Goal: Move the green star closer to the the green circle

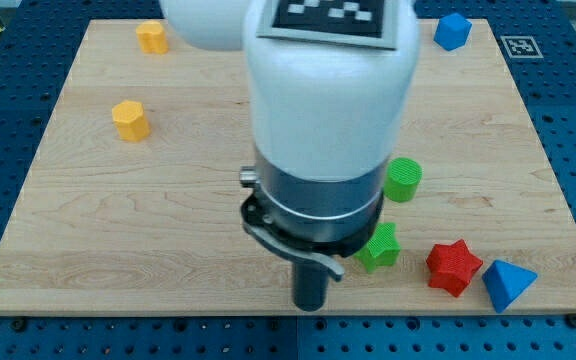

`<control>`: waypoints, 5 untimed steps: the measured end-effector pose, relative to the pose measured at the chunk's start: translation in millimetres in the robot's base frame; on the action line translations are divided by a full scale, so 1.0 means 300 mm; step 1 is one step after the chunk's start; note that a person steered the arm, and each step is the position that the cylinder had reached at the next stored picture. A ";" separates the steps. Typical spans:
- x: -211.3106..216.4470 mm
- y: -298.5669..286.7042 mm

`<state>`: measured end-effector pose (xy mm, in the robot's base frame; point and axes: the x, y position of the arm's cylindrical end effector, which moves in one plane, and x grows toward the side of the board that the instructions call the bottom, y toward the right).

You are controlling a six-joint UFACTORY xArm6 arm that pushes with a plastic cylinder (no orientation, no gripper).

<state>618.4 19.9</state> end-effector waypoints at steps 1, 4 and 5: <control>0.000 0.131; -0.029 0.194; -0.051 0.180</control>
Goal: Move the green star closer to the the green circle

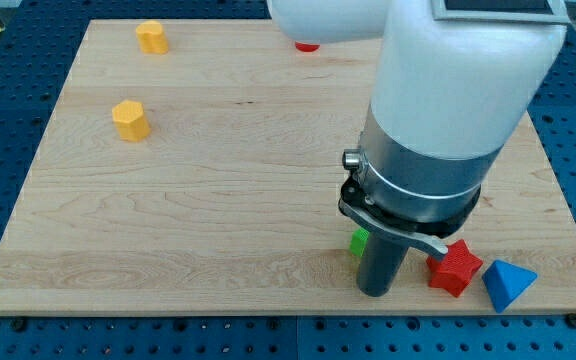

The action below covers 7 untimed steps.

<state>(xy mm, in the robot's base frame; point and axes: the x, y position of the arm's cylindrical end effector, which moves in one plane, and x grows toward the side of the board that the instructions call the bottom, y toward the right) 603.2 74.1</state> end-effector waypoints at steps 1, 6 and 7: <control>-0.037 -0.009; -0.216 -0.009; -0.309 -0.009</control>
